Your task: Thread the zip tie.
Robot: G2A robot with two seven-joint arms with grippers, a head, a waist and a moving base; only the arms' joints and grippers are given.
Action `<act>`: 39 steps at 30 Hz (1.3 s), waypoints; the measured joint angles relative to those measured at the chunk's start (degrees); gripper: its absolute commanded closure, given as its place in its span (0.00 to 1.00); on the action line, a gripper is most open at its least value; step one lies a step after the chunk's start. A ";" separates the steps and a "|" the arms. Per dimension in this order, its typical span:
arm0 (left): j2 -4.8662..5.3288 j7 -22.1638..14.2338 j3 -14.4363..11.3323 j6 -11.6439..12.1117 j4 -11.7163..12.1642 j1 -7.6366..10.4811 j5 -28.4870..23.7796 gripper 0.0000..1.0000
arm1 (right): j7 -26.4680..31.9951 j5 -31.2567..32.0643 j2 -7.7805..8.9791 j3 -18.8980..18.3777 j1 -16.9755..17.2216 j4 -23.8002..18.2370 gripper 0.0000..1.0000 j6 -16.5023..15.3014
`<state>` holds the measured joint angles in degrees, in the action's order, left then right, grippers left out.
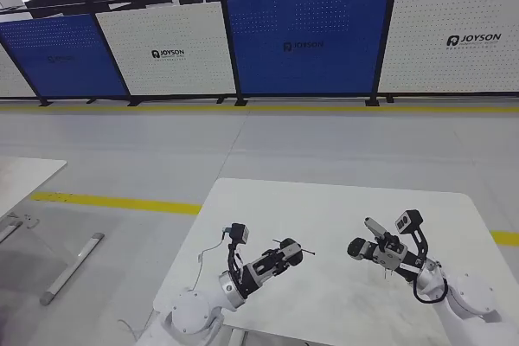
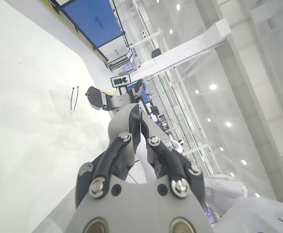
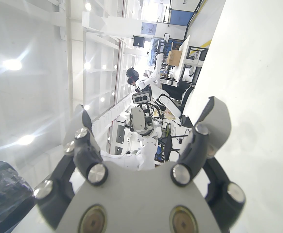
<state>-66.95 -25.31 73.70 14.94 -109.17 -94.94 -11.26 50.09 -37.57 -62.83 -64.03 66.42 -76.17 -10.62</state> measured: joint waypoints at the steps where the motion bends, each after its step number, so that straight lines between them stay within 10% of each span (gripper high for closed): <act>1: 0.01 0.57 -0.23 -0.31 0.02 0.22 1.03 1.00 | 0.00 0.00 0.00 0.00 0.00 0.00 0.00 0.00; 13: -1.05 10.71 -8.26 -5.45 7.82 4.08 14.93 1.00 | 0.00 0.00 0.00 0.00 0.00 0.00 0.00 0.00; 23: -1.15 12.03 -8.63 -6.05 8.25 4.37 15.47 1.00 | 0.00 0.00 0.00 0.00 0.00 0.00 0.00 0.00; 30: -2.32 22.88 -12.71 -14.71 10.17 6.38 21.75 1.00 | 0.00 0.00 0.00 0.00 0.00 0.00 0.00 0.00; 39: -2.39 23.18 -13.07 -14.81 10.37 6.54 21.79 1.00 | 0.00 0.00 0.00 0.00 0.00 0.00 0.00 0.00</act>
<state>-69.34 -2.14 60.63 0.13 -98.80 -88.40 10.53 50.09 -37.57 -62.83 -64.03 66.42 -76.17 -10.62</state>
